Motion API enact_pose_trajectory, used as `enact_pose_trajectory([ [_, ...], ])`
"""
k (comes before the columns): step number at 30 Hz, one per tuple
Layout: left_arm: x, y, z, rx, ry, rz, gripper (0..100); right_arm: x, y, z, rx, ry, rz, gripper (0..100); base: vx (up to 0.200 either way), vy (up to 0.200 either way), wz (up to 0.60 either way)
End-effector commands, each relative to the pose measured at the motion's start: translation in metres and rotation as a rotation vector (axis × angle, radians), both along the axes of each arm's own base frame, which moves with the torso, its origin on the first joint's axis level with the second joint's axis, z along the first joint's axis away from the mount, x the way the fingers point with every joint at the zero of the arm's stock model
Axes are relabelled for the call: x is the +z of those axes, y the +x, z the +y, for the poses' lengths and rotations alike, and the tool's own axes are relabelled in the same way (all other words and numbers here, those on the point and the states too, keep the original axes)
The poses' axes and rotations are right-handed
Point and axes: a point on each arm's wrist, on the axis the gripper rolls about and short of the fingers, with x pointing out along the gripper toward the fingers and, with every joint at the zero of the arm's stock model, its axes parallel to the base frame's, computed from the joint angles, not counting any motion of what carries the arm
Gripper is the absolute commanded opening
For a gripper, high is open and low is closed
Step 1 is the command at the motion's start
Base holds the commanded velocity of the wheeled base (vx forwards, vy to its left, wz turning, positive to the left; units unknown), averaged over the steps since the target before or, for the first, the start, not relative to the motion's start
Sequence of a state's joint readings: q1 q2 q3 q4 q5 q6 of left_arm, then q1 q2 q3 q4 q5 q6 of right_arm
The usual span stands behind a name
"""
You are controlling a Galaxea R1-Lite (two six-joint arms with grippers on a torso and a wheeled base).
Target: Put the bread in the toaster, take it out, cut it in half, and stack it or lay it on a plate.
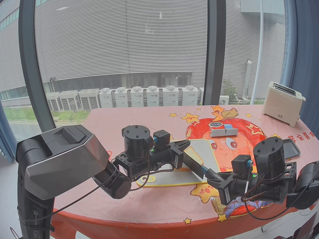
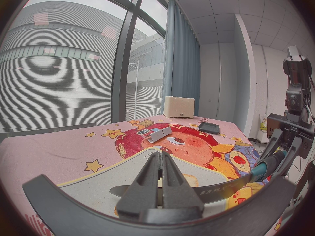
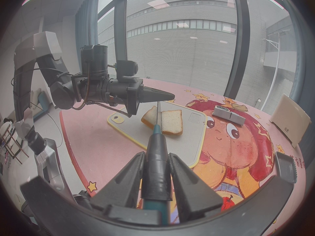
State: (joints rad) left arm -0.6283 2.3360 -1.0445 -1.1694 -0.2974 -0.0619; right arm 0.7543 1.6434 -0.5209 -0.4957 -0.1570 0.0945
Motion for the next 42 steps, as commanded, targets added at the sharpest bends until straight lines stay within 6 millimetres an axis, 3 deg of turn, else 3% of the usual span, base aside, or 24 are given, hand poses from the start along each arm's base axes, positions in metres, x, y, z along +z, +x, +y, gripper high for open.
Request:
enact_pose_trajectory([
  [1, -0.011, 0.0, -0.002, -0.004, 0.018, 0.024, 0, -0.002, 0.001, 0.001, -0.002, -0.005, 0.007, 0, 0.0, 0.0, 0.0],
  [11, -0.019, -0.001, -0.003, -0.009, 0.035, 0.045, 0, -0.005, 0.001, 0.001, -0.002, -0.016, 0.013, 0, 0.0, 0.0, 0.0],
  [32, -0.014, -0.006, -0.009, -0.026, 0.022, 0.023, 0, -0.01, 0.001, 0.0, -0.007, -0.03, 0.031, 0, 0.0, 0.0, 0.0],
  [36, -0.005, -0.005, -0.009, -0.023, 0.001, -0.005, 0, -0.009, 0.002, -0.001, -0.013, -0.025, 0.027, 0, 0.0, 0.0, 0.0],
  [42, 0.033, -0.007, 0.001, -0.005, -0.065, -0.09, 0, -0.006, 0.003, 0.001, -0.047, 0.027, 0.043, 0, 0.0, 0.0, 0.0],
])
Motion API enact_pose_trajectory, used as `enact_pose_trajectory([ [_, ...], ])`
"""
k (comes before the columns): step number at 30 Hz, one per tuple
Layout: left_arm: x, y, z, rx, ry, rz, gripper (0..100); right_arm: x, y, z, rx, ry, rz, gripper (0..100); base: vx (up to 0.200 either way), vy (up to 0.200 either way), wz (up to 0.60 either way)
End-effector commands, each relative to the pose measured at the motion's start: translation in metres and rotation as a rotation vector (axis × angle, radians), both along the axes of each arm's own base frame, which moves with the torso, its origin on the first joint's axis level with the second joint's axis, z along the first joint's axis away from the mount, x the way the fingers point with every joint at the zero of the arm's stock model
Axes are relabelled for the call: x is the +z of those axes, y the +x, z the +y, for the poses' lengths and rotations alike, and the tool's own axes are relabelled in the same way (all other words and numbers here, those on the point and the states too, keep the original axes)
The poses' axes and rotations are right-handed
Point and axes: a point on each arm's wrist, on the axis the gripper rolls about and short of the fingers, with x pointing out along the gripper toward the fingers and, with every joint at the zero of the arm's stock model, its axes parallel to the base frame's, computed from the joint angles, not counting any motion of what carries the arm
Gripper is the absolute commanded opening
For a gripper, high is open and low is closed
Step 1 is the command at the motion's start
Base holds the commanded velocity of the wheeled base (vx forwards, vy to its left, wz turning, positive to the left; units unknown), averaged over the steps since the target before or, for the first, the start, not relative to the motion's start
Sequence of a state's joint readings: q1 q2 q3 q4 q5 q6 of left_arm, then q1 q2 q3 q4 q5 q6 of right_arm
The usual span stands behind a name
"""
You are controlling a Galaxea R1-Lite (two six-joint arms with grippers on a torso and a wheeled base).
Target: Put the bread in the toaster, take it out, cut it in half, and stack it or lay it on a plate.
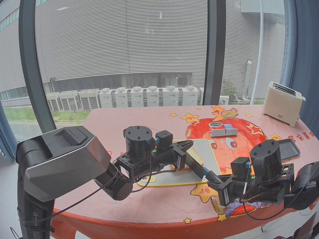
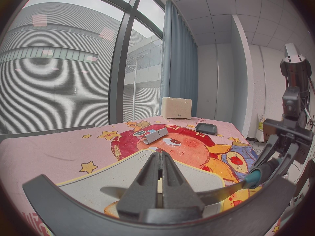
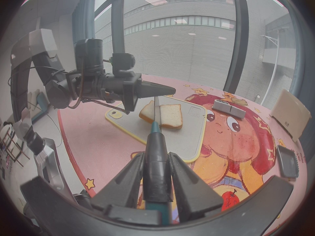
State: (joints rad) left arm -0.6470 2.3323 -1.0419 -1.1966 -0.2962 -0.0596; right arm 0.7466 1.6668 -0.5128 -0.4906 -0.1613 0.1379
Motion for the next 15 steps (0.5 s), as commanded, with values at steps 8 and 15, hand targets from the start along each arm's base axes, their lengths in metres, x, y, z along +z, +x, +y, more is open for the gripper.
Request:
enact_pose_trajectory([
  [8, 0.03, 0.009, 0.019, 0.049, -0.049, -0.069, 0, 0.004, 0.002, 0.003, -0.013, 0.032, -0.006, 0, 0.0, 0.0, 0.0],
  [15, -0.002, 0.013, 0.011, 0.039, -0.005, -0.011, 0, 0.006, 0.003, 0.003, -0.02, 0.049, -0.006, 0, 0.0, 0.0, 0.0],
])
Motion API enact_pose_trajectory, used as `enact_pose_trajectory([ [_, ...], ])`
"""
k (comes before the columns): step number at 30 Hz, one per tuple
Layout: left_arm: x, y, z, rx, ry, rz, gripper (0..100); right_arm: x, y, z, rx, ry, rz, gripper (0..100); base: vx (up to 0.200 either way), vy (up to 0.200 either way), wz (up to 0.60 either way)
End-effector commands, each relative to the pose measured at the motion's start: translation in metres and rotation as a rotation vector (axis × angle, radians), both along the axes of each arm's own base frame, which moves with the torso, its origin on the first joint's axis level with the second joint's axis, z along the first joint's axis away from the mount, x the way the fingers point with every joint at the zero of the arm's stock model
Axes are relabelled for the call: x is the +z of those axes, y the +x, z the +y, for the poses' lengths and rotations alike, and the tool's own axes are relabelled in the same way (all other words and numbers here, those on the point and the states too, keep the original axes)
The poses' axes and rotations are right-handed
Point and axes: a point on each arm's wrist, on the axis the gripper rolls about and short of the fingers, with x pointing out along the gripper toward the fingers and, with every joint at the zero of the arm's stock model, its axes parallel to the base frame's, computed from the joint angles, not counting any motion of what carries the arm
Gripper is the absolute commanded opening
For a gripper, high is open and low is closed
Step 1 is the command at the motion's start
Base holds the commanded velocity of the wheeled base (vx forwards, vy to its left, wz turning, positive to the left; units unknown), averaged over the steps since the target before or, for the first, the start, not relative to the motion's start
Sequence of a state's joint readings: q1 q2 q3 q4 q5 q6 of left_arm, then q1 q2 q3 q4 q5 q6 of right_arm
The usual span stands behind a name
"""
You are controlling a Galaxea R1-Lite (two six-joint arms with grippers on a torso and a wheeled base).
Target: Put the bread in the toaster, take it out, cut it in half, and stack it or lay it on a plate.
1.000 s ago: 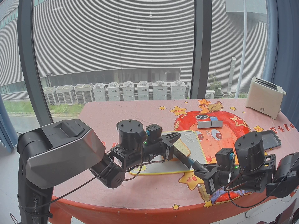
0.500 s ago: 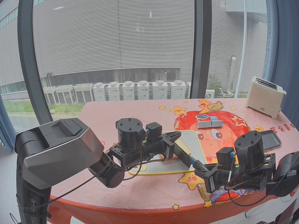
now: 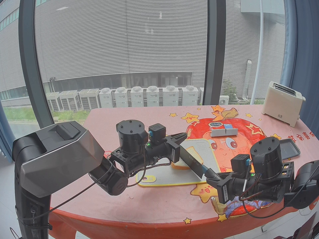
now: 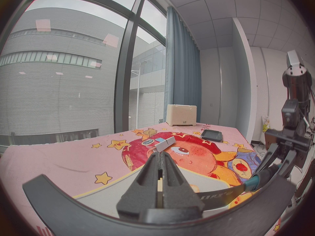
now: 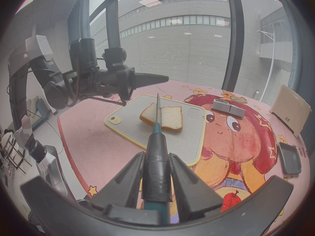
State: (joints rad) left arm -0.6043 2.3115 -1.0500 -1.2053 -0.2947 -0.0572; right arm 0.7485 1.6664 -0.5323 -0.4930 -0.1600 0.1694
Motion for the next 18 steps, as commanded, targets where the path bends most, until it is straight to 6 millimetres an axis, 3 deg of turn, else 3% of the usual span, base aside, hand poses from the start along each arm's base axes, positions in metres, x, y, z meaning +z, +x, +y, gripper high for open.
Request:
enact_pose_trajectory([
  [1, -0.018, 0.002, -0.004, -0.005, 0.021, 0.029, 0, 0.002, 0.0, 0.0, -0.002, 0.01, -0.002, 0, 0.0, 0.0, 0.0],
  [12, -0.041, 0.007, -0.007, -0.005, 0.055, 0.073, 0, 0.003, 0.0, 0.0, -0.003, 0.015, -0.006, 0, 0.0, 0.0, 0.0],
  [18, -0.042, 0.007, -0.007, -0.004, 0.059, 0.076, 0, 0.002, -0.001, 0.0, -0.002, 0.007, 0.001, 0, 0.0, 0.0, 0.0],
])
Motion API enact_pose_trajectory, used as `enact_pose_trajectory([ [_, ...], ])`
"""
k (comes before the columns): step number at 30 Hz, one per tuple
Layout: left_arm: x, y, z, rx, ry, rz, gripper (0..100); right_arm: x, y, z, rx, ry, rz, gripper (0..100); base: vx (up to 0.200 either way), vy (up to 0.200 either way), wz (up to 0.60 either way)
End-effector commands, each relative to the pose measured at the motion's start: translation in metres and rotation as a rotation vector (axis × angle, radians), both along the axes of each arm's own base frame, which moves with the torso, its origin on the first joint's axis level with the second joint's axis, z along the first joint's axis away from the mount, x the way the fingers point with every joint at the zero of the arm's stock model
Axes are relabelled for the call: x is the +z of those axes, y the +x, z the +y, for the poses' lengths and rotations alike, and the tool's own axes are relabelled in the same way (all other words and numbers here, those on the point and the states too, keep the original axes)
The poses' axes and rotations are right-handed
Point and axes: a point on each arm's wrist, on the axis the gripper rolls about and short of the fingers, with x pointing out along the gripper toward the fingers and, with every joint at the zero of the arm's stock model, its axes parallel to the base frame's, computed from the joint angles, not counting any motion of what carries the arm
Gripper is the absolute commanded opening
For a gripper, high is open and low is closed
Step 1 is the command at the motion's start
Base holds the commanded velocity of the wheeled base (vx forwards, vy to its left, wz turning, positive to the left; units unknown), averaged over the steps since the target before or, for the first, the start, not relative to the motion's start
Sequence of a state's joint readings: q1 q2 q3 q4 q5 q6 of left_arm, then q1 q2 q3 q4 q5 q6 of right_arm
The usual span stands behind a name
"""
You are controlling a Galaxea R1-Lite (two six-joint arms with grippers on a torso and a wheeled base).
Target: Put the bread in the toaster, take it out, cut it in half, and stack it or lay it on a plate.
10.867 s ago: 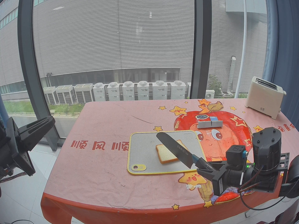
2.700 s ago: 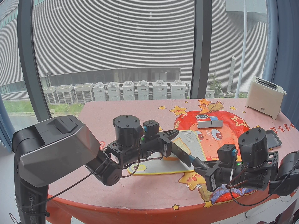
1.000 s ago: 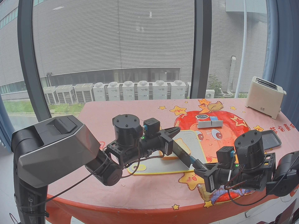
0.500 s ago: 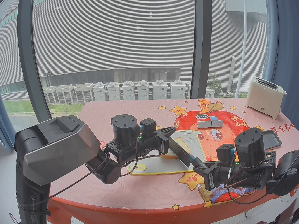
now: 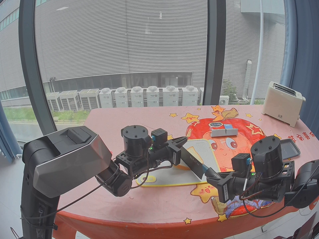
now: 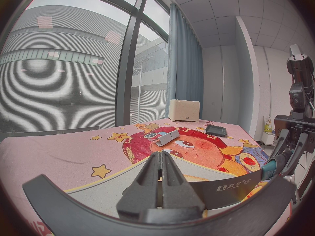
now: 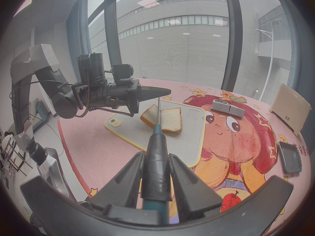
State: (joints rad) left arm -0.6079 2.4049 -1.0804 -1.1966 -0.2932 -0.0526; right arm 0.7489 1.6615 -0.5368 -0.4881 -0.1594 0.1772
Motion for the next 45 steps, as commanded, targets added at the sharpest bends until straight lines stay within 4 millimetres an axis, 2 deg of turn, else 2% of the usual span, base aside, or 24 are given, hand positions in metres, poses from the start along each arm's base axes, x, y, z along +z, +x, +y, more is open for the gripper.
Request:
enact_pose_trajectory([
  [1, -0.007, 0.0, 0.0, -0.001, 0.015, 0.021, 0, -0.001, -0.001, 0.0, 0.002, -0.004, 0.003, 0, 0.0, 0.0, 0.0],
  [21, -0.001, -0.001, 0.0, -0.001, 0.002, 0.002, 0, -0.005, -0.002, -0.001, 0.003, -0.019, 0.02, 0, 0.0, 0.0, 0.0],
  [31, 0.027, -0.005, 0.002, -0.002, -0.045, -0.065, 0, -0.003, -0.001, 0.0, 0.005, -0.008, 0.007, 0, 0.0, 0.0, 0.0],
  [37, 0.054, -0.008, 0.004, 0.025, -0.089, -0.125, 0, 0.0, -0.001, 0.001, 0.005, 0.002, -0.004, 0, 0.0, 0.0, 0.0],
  [43, 0.06, -0.014, -0.006, 0.006, -0.118, -0.156, 0, 0.0, -0.001, 0.001, 0.006, 0.001, -0.003, 0, 0.0, 0.0, 0.0],
  [45, 0.052, -0.02, -0.011, -0.014, -0.101, -0.136, 0, 0.0, -0.001, 0.001, 0.006, 0.001, -0.003, 0, 0.0, 0.0, 0.0],
])
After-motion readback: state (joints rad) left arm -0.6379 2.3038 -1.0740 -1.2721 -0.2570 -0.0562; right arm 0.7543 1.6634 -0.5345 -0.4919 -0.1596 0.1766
